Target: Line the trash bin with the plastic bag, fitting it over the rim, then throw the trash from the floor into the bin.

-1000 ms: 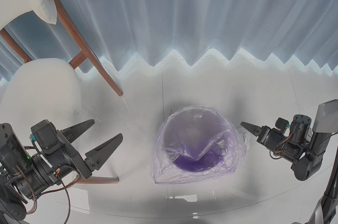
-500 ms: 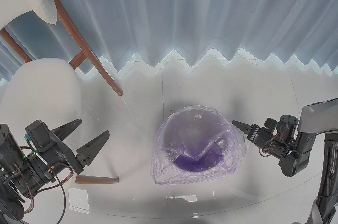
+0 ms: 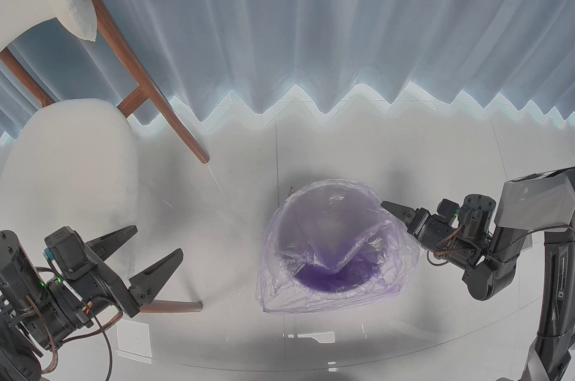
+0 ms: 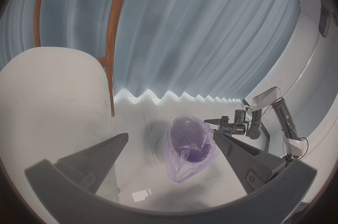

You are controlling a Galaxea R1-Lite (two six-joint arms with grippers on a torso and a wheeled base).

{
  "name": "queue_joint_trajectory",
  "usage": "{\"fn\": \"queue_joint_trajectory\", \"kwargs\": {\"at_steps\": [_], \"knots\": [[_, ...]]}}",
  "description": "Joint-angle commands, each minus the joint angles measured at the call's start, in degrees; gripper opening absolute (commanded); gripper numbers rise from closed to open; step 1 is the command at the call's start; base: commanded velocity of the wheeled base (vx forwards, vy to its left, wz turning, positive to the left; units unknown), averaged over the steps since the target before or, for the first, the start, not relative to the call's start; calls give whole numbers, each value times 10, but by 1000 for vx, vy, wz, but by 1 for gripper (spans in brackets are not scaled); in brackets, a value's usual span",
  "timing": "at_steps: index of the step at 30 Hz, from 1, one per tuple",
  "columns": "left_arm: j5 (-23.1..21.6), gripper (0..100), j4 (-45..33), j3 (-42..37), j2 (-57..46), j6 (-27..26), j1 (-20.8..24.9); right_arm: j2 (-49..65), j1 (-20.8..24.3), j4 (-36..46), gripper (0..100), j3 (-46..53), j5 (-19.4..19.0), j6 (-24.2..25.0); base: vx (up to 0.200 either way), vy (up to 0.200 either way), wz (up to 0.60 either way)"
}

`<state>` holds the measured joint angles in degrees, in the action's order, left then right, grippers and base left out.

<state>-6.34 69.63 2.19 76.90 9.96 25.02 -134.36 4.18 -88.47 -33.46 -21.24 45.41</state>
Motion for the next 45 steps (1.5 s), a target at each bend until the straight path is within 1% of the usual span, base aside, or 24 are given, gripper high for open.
{"fn": "queue_joint_trajectory", "kwargs": {"at_steps": [1, 13, 22, 31, 34, 39, 45], "knots": [[0, 100, 0, -3, -3, 1, -1, -2, 5, 0, 0, -4, 0, 0, 0, 0, 0], [-1, 100, -5, -7, 0, 2, 0, -17, 3, 0, 0, -10, 2, -3, 0, 0, 0], [-1, 100, -6, -7, 1, 2, 1, -42, 0, 3, 0, -43, 8, -8, 0, 0, 0], [-2, 100, -6, -22, -2, 3, 1, -27, 1, -14, 0, -31, 7, -2, 0, 0, 0], [-2, 100, -5, -22, -2, 3, 1, -14, 2, -14, 0, -28, 6, 4, 0, 0, 0], [-2, 100, -6, -22, -2, 3, 1, 11, 5, -14, 0, -33, 5, 38, 0, 0, 0], [-2, 100, -6, -22, -3, 3, 1, 14, 6, -14, 0, -32, 5, 41, 0, 0, 0]]}}
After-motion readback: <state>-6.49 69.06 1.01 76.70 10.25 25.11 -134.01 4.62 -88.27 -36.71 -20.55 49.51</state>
